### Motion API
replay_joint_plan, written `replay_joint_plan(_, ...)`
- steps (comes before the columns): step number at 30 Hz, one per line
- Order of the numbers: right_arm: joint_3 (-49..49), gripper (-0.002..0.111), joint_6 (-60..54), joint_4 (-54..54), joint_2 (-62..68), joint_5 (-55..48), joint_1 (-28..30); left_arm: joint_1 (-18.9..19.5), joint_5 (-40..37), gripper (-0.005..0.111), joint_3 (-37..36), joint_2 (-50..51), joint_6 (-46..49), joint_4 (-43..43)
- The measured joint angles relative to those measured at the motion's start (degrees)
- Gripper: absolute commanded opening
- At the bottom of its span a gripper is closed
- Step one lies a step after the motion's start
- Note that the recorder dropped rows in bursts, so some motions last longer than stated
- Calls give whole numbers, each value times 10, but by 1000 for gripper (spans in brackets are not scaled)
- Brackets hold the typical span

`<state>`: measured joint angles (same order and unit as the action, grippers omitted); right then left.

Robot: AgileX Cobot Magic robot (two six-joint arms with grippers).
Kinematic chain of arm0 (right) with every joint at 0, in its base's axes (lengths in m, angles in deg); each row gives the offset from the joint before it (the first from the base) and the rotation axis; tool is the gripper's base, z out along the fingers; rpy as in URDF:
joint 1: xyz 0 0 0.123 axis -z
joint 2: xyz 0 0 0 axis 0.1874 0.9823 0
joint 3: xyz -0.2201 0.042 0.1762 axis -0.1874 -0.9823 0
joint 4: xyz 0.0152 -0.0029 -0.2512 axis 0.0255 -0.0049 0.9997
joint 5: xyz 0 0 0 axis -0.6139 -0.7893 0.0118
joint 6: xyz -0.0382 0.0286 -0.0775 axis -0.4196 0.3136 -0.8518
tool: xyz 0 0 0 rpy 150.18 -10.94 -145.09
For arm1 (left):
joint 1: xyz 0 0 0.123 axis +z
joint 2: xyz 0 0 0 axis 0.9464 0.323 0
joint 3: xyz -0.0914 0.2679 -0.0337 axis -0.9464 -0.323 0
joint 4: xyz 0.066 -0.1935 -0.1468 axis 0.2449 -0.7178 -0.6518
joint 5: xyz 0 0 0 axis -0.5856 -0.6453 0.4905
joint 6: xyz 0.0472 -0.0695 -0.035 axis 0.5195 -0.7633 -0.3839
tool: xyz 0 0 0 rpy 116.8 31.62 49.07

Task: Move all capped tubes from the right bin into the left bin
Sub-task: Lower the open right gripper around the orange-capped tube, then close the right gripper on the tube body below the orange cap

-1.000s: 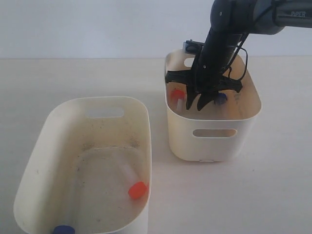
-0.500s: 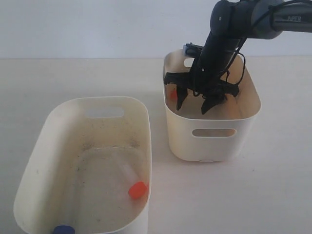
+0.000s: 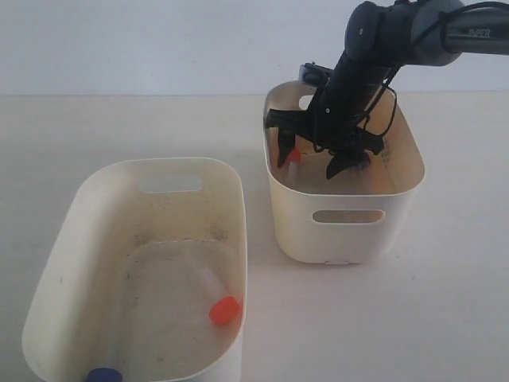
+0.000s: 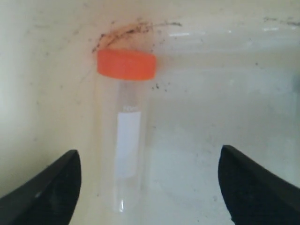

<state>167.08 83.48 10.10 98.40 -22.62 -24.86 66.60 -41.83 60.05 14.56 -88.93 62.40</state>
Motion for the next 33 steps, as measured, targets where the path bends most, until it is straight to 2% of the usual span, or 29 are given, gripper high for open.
replay_joint_plan(14,3,73,-8,-25,33,11,3,0,0,4,0,0,0,0)
replay_joint_plan(16,5,63,-8,-28,36,9,3,0,0,4,0,0,0,0)
replay_joint_plan(21,10,24,-10,-54,43,2,4,0,0,4,0,0,0,0)
replay_joint_plan(23,10,16,-10,-68,44,0,4,0,0,4,0,0,0,0)
replay_joint_plan(25,11,18,-13,-72,43,-4,4,0,0,4,0,0,0,0)
replay_joint_plan(27,12,27,-13,-75,42,-9,4,0,0,4,0,0,0,0)
replay_joint_plan(31,12,62,-13,-72,42,-13,4,0,0,4,0,0,0,0)
replay_joint_plan(33,12,70,-13,-67,46,-18,5,0,0,4,0,0,0,0)
